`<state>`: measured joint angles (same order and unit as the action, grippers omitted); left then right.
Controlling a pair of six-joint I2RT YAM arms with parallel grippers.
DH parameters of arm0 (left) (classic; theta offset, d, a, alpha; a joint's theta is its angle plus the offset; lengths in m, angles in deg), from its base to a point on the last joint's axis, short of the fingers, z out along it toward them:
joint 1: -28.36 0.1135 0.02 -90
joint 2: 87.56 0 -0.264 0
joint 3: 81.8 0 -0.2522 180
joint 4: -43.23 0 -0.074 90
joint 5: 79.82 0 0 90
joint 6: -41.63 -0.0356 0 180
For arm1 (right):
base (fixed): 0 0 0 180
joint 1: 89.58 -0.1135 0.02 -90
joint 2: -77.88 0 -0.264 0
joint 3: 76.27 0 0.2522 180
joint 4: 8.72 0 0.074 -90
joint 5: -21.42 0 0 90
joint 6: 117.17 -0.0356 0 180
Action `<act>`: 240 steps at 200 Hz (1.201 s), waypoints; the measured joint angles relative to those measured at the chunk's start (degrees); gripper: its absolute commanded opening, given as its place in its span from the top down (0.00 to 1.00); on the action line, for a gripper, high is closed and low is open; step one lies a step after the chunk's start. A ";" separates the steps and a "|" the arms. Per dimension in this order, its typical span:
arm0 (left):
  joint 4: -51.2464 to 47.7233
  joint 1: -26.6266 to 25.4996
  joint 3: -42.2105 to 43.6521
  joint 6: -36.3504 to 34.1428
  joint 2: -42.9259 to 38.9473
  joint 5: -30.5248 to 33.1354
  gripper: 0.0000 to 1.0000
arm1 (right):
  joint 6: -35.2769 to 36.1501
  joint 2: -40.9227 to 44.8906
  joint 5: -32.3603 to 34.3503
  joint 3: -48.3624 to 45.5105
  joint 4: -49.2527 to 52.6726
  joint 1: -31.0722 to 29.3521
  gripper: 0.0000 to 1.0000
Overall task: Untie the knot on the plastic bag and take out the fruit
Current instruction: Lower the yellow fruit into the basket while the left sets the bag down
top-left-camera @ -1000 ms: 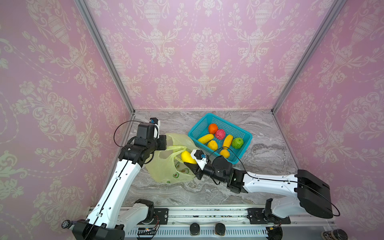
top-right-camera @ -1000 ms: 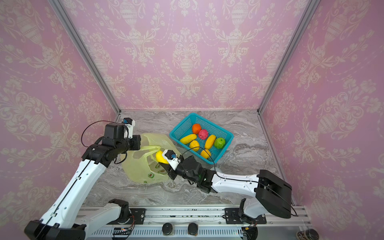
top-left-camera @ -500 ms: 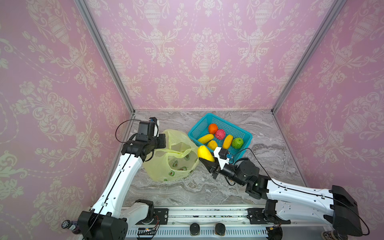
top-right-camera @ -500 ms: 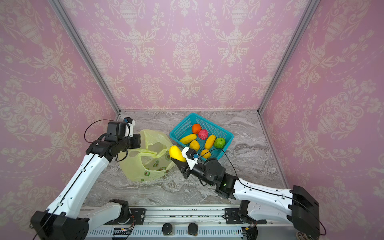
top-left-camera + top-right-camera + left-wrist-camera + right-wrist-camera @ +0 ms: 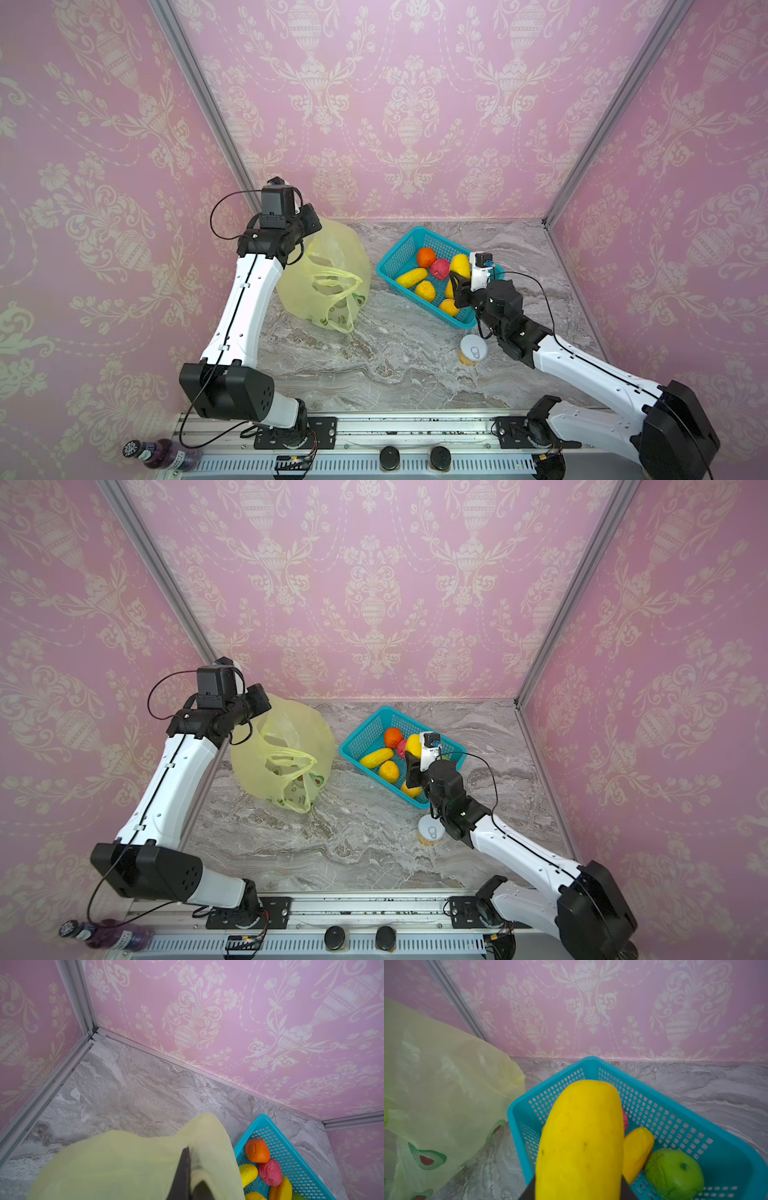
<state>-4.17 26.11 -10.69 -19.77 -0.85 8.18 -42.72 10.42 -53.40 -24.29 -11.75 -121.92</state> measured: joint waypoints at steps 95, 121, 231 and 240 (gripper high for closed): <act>12.55 0.20 8.00 7.50 6.32 -1.60 1.00 | -0.57 -33.29 -1.51 25.05 15.34 11.13 0.87; 13.73 0.20 8.31 7.50 6.32 -1.75 1.00 | -0.55 -39.41 -0.98 31.06 18.69 12.09 0.82; 14.73 0.20 18.38 4.63 -5.44 4.04 0.01 | 0.11 -41.20 -0.39 32.30 21.75 13.25 0.16; 14.84 0.20 20.39 3.56 -9.29 5.81 0.01 | 0.37 -40.04 -0.61 30.67 20.28 13.27 0.14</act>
<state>10.67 26.31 9.70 -16.21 -10.14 13.99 -42.35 -29.63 -54.02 6.37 8.53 -108.65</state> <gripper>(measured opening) 0.994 0.837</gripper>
